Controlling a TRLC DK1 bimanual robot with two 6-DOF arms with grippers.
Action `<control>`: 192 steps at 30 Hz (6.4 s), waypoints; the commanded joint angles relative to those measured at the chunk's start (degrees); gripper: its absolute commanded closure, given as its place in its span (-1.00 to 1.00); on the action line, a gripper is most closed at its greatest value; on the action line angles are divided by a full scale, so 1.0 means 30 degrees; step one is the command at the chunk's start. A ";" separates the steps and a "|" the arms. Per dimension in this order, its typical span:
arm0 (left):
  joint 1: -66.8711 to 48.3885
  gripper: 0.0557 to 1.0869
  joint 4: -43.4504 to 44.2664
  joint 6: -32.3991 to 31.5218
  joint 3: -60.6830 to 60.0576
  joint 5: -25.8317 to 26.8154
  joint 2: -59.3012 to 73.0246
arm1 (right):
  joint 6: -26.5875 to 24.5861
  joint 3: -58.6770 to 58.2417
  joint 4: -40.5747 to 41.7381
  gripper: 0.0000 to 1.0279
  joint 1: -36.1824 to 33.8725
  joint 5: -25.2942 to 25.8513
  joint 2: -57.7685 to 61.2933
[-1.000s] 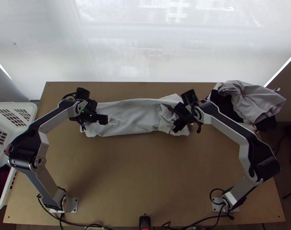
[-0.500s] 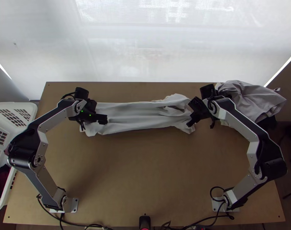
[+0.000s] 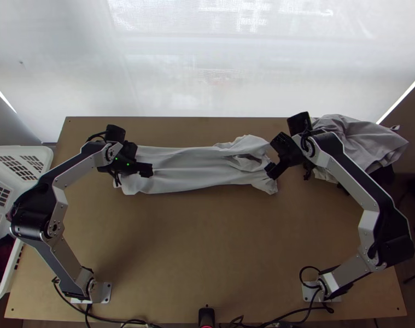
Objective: Fold the t-shirt
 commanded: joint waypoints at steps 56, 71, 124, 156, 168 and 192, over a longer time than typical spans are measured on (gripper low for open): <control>0.1197 -0.16 -0.1591 -0.3043 0.2273 -0.3263 0.1159 | 0.2833 0.4967 0.1530 -0.90 0.4602 -0.0201 0.6942; 0.1256 0.93 -0.4463 -0.3629 0.7722 0.0223 -0.0775 | 0.2950 0.3795 0.1999 -0.90 0.4573 -0.0201 0.7441; -1.0727 0.93 0.4971 -0.7203 1.5720 0.5379 0.6051 | 0.4708 -0.0483 -0.3157 -0.91 -0.0114 -0.0581 -0.4220; -0.6450 -0.88 -0.2822 -0.3600 1.1179 0.6786 0.2829 | 0.4590 0.6021 0.1970 -0.90 0.3460 -0.0611 0.4452; -0.8061 -0.88 -0.2236 -0.4098 1.2410 0.6317 0.5143 | 0.4796 -0.1508 0.5251 -0.91 0.2552 -0.0640 0.2519; -0.7768 -0.88 -0.2646 -0.3571 1.3318 0.5702 0.6051 | 0.2657 -0.4555 0.6130 -0.90 0.1966 -0.0464 -0.3429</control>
